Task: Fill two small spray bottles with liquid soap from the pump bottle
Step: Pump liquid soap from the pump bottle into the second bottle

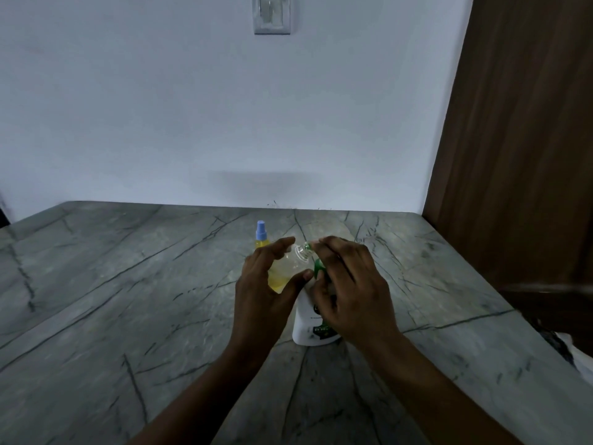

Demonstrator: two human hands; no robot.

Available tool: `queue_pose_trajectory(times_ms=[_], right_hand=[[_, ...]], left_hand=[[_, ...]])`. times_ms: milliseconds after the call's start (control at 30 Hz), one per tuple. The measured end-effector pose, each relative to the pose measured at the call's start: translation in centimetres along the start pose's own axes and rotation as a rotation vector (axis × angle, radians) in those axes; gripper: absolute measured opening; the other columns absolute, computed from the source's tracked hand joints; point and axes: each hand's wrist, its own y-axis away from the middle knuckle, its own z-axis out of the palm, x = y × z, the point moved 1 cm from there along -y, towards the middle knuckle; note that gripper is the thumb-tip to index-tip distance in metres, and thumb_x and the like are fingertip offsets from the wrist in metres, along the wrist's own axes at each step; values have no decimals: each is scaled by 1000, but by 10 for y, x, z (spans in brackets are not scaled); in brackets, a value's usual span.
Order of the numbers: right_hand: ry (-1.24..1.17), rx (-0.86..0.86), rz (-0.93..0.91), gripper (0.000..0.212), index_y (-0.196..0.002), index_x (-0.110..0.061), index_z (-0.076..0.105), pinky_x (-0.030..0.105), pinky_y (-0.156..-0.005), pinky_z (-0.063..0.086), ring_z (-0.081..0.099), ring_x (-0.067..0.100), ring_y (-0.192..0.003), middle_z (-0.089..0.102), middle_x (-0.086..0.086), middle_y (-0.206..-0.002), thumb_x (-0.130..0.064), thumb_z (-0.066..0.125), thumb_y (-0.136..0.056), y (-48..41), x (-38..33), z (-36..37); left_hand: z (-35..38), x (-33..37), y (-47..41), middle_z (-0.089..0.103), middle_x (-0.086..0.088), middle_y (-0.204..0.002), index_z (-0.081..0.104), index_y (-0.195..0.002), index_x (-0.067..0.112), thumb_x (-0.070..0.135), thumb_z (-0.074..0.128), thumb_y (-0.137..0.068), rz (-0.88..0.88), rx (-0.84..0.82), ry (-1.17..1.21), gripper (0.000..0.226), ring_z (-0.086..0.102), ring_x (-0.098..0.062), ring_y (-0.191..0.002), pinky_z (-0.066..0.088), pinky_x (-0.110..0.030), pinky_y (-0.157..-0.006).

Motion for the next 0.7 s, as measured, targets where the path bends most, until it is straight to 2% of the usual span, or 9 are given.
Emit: queue_pose_trajectory(times_ms=[133, 333, 500, 700], right_hand=[[1, 1, 10, 36, -118, -5, 55, 20, -81, 44, 51, 22, -106, 62, 14, -113, -21, 47, -87, 2, 1, 3], [-30, 17, 38, 37, -118, -7, 51, 21, -87, 39, 50, 23, -107, 63, 15, -112, -25, 48, -86, 4, -1, 7], [-63, 45, 35, 33, -117, -7, 50, 20, -90, 39, 51, 22, -105, 64, 16, -109, -20, 50, -87, 10, -2, 8], [-45, 44, 34, 32, -109, 0, 61, 21, -85, 40, 51, 23, -101, 65, 17, -105, -19, 52, -85, 11, -2, 11]], left_hand=[[0, 0, 0, 47, 30, -106, 48, -117, 35, 28, 71, -73, -7, -4, 8, 50, 47, 12, -101, 44, -20, -80], [-1, 1, 2, 47, 30, -105, 47, -116, 37, 48, 60, -70, 11, -8, 10, 49, 49, 7, -101, 45, -21, -79], [-1, -5, 4, 49, 28, -104, 49, -116, 35, 26, 73, -73, 0, -15, -19, 50, 51, 2, -100, 43, -18, -78], [0, -9, 7, 50, 27, -105, 49, -116, 34, 30, 70, -73, -5, -29, -14, 48, 51, 3, -101, 39, -9, -79]])
